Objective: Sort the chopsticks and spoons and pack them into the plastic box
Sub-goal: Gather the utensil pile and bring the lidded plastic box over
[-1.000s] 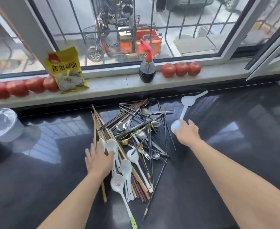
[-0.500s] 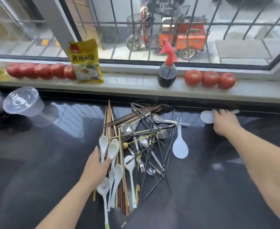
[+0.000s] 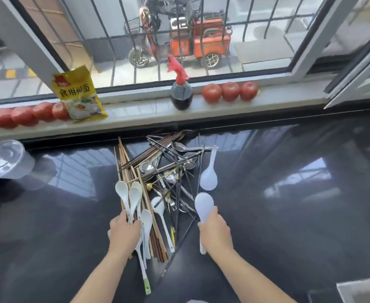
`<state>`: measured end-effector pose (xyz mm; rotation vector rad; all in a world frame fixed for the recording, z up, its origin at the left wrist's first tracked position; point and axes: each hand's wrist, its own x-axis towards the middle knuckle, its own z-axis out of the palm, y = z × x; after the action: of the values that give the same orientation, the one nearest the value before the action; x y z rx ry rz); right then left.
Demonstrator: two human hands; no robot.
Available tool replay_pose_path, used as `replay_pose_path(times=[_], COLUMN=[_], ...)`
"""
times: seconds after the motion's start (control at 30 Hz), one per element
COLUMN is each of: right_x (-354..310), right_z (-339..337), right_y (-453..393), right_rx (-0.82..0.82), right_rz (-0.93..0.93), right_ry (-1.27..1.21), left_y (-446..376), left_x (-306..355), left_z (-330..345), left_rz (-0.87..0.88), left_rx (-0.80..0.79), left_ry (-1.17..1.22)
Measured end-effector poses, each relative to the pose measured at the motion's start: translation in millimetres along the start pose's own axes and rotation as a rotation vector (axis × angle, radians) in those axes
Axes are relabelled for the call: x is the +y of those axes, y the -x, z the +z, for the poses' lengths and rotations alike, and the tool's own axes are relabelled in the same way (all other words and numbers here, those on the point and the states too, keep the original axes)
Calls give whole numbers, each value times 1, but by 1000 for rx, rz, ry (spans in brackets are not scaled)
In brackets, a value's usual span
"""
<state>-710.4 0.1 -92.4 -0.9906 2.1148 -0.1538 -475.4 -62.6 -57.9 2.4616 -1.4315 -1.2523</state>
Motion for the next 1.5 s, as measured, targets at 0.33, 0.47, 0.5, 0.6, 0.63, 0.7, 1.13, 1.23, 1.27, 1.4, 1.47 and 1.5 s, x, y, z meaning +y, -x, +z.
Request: replay_pose_path(times=[0.33, 0.47, 0.5, 0.6, 0.63, 0.7, 1.13, 1.23, 1.27, 1.4, 1.47, 1.5], right_x=[141, 236, 256, 290, 295, 302, 381, 386, 384, 353, 325, 313], right_z=[-205, -301, -324, -383, -394, -416, -557, -554, -551, -519, -478, -450], right_y=[-8, -24, -32, -58, -70, -91, -211, -218, -215, -176, -132, -109], right_rx=[143, 310, 368, 544, 565, 535, 623, 723, 755, 903, 937, 932], right_rz=[191, 240, 247, 275, 294, 311, 420, 465, 470, 448, 447, 451], right_ry=[-899, -970, -984, -1078, -1126, -1222, -1804, -1709, -1681, -1750, -1694, -1648], left_y=[85, 132, 138, 155, 160, 169, 144, 140, 139, 151, 161, 166], left_x=[182, 268, 287, 333, 343, 363, 419, 414, 412, 407, 398, 390], left_z=[77, 131, 144, 177, 184, 201, 217, 219, 221, 232, 235, 234], left_rz=[574, 753, 772, 797, 796, 781, 607, 579, 575, 576, 570, 559], left_rx=[-69, -237, -258, -313, -338, -374, -333, -331, -334, -395, -439, -471], left_ry=[-132, -291, -331, -419, -432, -424, -312, -307, -298, -265, -227, -200])
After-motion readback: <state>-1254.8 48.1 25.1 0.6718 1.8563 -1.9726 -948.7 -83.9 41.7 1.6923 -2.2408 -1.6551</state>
